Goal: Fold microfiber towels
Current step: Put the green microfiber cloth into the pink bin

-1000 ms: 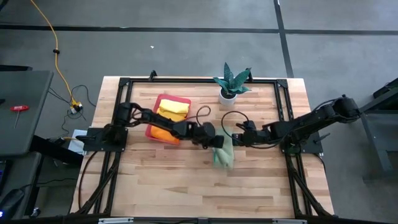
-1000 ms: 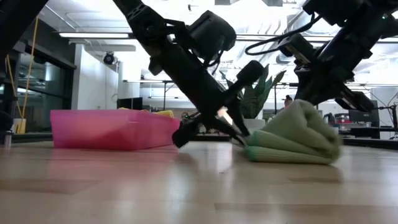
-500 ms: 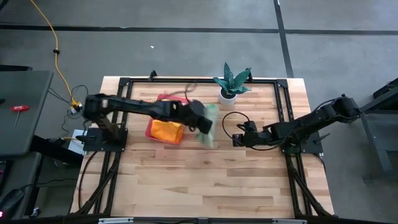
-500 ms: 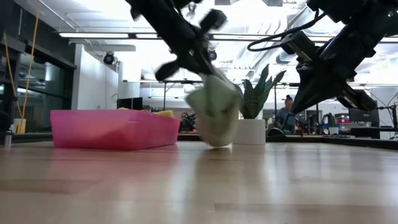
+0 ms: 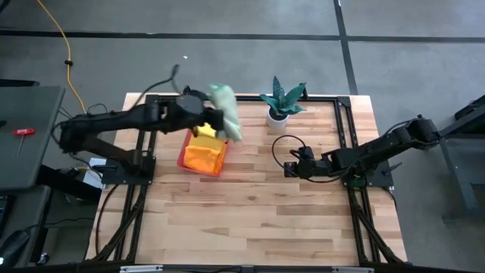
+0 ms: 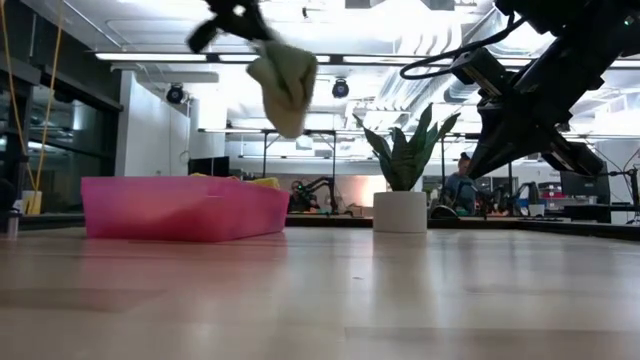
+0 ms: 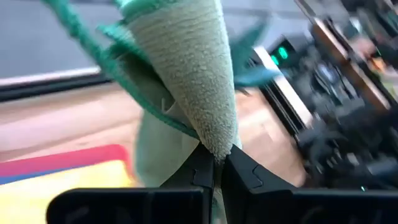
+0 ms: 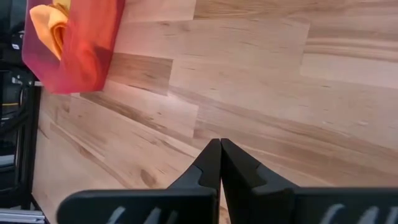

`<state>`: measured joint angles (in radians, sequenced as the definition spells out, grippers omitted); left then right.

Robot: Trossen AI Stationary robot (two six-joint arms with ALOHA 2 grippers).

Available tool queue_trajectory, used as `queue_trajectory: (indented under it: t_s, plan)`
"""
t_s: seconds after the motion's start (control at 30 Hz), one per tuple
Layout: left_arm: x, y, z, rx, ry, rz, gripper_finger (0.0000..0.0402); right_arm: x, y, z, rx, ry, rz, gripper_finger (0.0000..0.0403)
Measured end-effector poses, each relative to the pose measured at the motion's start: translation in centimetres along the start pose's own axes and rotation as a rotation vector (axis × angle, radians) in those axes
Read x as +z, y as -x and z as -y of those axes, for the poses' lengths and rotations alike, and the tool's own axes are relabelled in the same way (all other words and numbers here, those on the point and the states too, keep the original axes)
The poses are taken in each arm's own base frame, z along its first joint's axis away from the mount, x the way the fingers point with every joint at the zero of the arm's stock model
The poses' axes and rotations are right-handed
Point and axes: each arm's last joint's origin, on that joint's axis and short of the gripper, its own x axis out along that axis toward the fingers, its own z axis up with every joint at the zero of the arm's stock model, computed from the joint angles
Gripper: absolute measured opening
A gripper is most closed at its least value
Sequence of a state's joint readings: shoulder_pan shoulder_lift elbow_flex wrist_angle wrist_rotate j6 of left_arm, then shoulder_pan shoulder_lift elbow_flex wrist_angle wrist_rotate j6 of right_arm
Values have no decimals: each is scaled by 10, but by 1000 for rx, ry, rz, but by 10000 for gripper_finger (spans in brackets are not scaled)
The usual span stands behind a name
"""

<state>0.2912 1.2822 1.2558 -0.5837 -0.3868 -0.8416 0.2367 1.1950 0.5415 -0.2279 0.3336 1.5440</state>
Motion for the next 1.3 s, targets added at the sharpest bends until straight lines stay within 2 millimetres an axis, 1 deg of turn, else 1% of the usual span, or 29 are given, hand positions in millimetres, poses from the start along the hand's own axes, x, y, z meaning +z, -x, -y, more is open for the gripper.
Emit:
queue_trajectory:
  t_s: [0.07, 0.13, 0.27, 0.37, 0.47, 0.57, 0.67, 0.77, 0.87, 0.93, 1.03, 1.17, 1.23, 1.3]
  plan:
    - [-4, 14, -11, 48, 41, 50, 0, 0, 0, 0, 0, 0, 0, 0]
    - [-11, 27, -24, 84, 106, 97, 0, 0, 0, 0, 0, 0, 0, 0]
    - [-35, 48, -50, 80, 282, 159, 0, 0, 0, 0, 0, 0, 0, 0]
    - [-56, 59, -65, 75, 422, 234, 0, 0, 0, 0, 0, 0, 0, 0]
    - [-74, 65, -71, 68, 547, 347, 0, 0, 0, 0, 0, 0, 0, 0]
    - [-87, 67, -69, 48, 645, 453, 0, 0, 0, 0, 0, 0, -1, 0]
    - [-99, 62, -61, 30, 704, 509, 0, 0, 0, 0, 0, 0, -3, 0]
    - [-111, 54, -50, -12, 777, 523, 0, 0, 0, 1, -11, 3, -9, 0]
    - [-129, 48, -40, -31, 781, 509, 0, -1, 0, 3, -28, 9, -23, 0]
    - [-140, 45, -39, -33, 791, 503, 0, -1, 0, 4, -38, 13, -39, 0]
    - [-153, 46, -43, -31, 810, 503, 0, -2, 0, 5, -48, 16, -58, 0]
    - [-157, 49, -42, -34, 804, 472, 0, -2, 0, 6, -57, 25, -72, 0]
    - [-154, 54, -37, -57, 820, 474, 0, -2, 0, 6, -60, 26, -80, 0]
    - [-149, 63, -28, -98, 835, 479, 0, -2, 0, 7, -65, 32, -83, 0]
